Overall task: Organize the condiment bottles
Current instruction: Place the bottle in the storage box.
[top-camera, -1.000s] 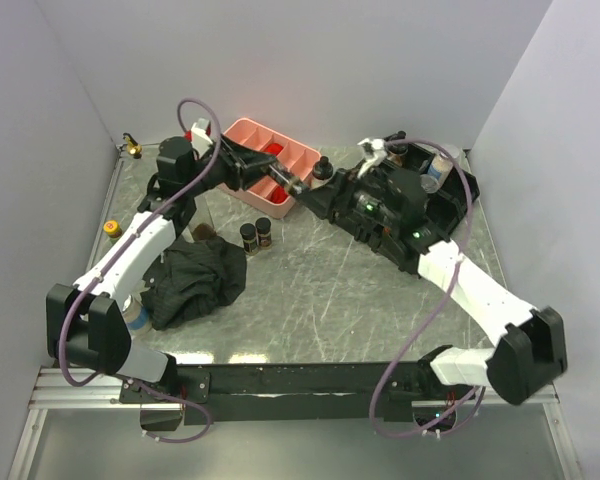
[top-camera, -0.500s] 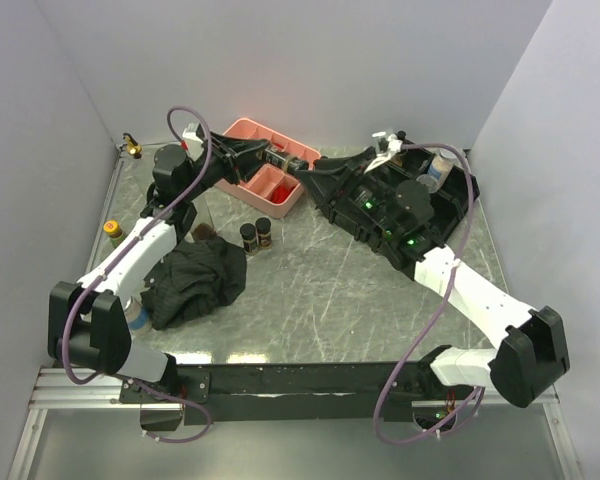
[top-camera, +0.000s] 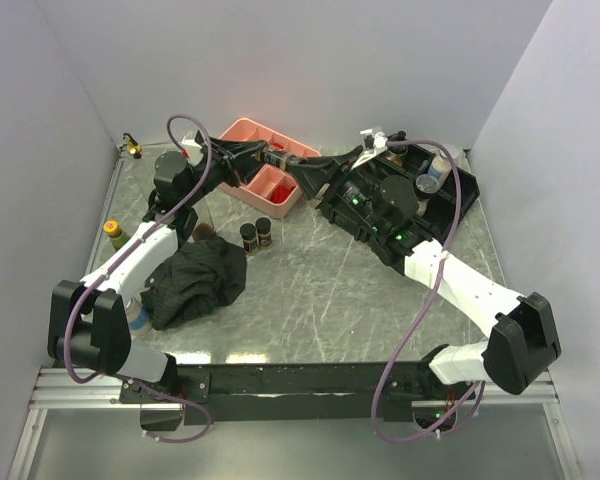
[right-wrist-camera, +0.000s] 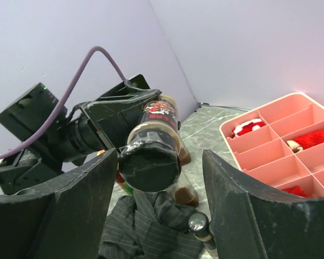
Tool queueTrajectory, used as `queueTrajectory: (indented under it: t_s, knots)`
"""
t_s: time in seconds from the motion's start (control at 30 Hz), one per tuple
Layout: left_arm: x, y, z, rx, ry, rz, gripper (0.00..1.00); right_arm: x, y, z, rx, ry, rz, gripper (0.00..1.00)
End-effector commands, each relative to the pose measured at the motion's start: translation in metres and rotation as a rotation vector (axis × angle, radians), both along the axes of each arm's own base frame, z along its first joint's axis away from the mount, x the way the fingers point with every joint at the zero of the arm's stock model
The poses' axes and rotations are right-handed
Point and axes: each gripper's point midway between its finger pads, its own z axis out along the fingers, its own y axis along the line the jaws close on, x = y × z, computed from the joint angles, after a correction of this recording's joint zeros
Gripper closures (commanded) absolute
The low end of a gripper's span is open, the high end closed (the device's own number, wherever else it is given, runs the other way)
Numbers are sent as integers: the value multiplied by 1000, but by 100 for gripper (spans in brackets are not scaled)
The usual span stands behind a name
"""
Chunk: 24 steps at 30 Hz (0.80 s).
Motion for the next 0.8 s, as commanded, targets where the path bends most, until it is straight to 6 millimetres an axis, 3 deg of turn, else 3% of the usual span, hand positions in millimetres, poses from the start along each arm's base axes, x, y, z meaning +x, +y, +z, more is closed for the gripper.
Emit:
queueTrajectory:
  t_s: [0.0,0.1,0.2,0.3,0.33,0.4,0.43,0.53,0.57,0.6,0.63,0.7,0.77]
  knots:
    - [-7,6,28,-55,-84,20,99,0,4,27,29,-53,-21,28]
    - [-7,5,28,-46,-83,17,99,2,3,24,33,-48,-29,31]
    - [-8,6,26,-53,-79,22,99,3,7,25,35,-40,-14,42]
    - [-9,5,27,-45,-98,13,99,2,10,26,44,-41,1,62]
    - [-9,4,30,-43,-112,7,93,3,9,24,45,-45,-1,73]
    - [-11,1,31,-25,-133,-9,67,4,9,23,42,-44,-11,87]
    - [-12,0,32,-17,-137,-12,34,4,8,24,44,-49,-15,90]
    - [-13,-1,25,43,-120,-11,4,4,0,32,46,-62,-36,97]
    - [-12,-1,16,70,-80,-9,1,7,-4,35,40,-60,-54,97]
    - [-13,-1,13,99,-93,-7,3,9,-8,49,40,-71,-69,99]
    - [-14,0,14,112,-97,-7,4,19,-15,39,-8,-27,-100,99]
    - [-13,1,3,149,-81,-12,4,28,-27,45,-26,-13,-129,100]
    - [-12,4,-8,181,-60,-12,4,47,-50,27,-87,70,-187,100]
